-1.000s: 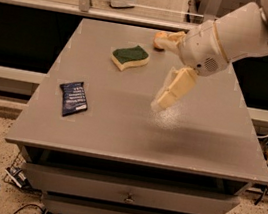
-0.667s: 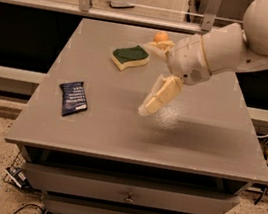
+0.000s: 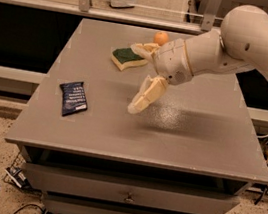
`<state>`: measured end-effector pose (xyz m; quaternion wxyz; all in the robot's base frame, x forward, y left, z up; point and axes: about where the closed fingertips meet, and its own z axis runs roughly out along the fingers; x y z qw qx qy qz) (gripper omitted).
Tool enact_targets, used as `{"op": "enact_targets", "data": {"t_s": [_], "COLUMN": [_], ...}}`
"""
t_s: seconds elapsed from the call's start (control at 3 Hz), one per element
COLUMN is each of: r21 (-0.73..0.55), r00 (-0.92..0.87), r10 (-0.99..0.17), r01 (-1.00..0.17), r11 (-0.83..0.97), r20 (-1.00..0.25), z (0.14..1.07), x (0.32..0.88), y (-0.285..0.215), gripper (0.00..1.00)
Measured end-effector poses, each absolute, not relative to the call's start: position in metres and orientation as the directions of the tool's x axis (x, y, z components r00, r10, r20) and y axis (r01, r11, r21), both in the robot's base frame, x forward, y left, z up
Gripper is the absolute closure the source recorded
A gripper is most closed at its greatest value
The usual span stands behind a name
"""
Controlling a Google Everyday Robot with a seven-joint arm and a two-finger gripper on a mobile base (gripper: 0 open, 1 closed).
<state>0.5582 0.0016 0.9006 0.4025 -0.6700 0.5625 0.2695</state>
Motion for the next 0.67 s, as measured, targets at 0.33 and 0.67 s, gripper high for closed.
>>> {"op": "enact_targets", "data": {"t_s": [0.33, 0.67], "r21": [-0.221, -0.187], "r00": [0.222, 0.225], "r10": [-0.522, -0.479], "r01": [-0.973, -0.974], "r11": [-0.065, -0.126], "r20": [-0.824, -0.849], "z": [0.899, 0.888], "x": [0.567, 0.591], "y": [0.012, 0.036], "gripper": [0.00, 0.00]}}
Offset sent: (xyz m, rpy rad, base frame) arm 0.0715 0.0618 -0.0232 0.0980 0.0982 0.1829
